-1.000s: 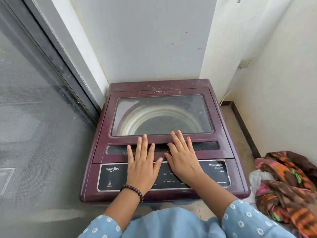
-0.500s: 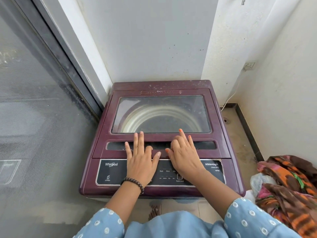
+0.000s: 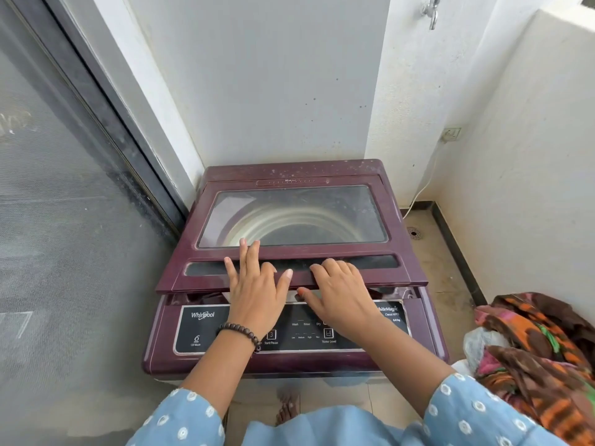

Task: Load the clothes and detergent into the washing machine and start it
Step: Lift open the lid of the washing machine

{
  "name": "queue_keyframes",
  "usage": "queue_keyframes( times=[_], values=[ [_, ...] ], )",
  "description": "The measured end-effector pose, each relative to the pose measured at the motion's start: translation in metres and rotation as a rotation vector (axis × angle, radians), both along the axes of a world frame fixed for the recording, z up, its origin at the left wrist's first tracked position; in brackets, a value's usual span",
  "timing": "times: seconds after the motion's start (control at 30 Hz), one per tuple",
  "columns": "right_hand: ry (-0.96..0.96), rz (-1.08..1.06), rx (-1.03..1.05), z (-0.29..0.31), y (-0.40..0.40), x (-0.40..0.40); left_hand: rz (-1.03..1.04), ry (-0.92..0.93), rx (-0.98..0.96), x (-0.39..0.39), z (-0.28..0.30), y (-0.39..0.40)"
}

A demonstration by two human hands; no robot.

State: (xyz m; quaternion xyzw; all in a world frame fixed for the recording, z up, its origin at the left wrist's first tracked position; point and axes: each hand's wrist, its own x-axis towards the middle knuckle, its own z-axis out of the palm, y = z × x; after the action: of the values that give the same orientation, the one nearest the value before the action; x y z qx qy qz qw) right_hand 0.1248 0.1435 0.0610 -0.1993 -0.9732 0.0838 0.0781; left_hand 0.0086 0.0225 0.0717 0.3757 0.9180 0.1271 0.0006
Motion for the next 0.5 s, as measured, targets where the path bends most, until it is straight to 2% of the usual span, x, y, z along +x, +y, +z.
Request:
queue_keyframes(
  times=[0.13, 0.27, 0.37, 0.5],
  values=[
    [0.089, 0.020, 0.092, 0.019, 0.013, -0.008, -0.002, 0.029, -0.018, -0.005, 0.031, 0.004],
    [0.269, 0.016, 0.303, 0.035, 0.028, -0.018, 0.005, 0.087, -0.041, -0.011, 0.060, 0.012],
    [0.413, 0.037, 0.378, 0.046, 0.035, -0.023, -0.003, 0.146, 0.013, -0.020, 0.069, 0.018],
    [0.376, 0.027, 0.460, 0.055, 0.041, -0.028, -0.060, 0.288, 0.095, -0.028, 0.064, 0.018]
  ],
)
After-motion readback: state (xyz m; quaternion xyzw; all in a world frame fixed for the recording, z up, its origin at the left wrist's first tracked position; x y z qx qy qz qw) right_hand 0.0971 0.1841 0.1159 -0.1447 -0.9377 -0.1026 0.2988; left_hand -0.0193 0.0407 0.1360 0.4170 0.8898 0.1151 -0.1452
